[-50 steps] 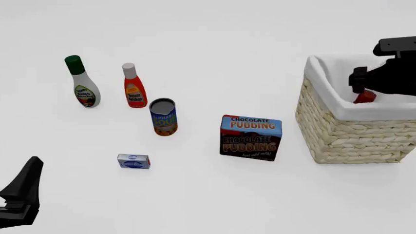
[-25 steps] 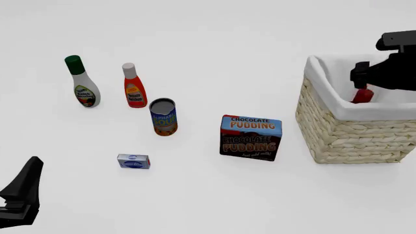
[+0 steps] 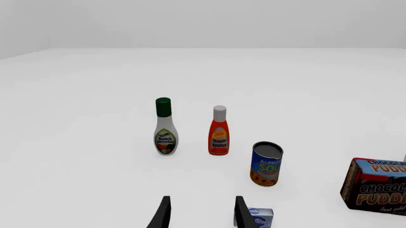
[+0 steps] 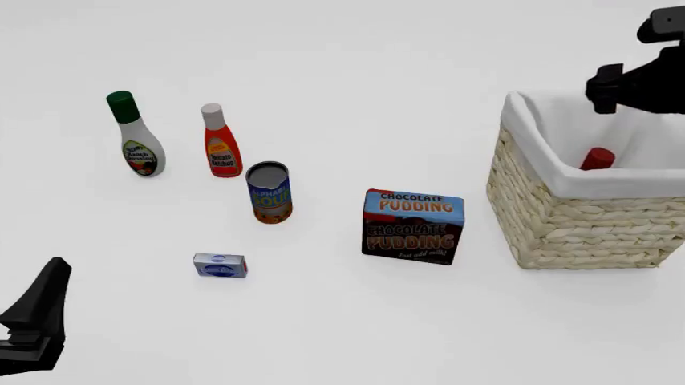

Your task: Pick the bbq sauce and place it in the basket.

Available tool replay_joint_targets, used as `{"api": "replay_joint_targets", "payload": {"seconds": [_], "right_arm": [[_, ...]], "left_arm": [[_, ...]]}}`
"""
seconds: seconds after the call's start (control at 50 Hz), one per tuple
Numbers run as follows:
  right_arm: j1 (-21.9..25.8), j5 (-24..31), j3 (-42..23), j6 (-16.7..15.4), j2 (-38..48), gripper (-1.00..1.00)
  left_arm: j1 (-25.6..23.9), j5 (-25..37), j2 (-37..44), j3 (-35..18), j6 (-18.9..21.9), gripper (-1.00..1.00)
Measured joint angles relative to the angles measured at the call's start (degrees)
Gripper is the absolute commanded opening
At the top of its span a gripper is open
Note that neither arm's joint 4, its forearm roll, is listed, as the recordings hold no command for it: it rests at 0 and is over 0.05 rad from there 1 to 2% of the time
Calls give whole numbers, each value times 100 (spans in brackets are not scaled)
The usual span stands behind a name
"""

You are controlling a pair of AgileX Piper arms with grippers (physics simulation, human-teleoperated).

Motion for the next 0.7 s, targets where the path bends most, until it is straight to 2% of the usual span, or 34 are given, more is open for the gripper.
{"api": "replay_joint_targets", "payload": {"seconds": [0.7], "right_arm": [[284, 497, -499, 63, -1007, 100]], "left_arm": [[0, 0, 0, 0, 0, 100]]}}
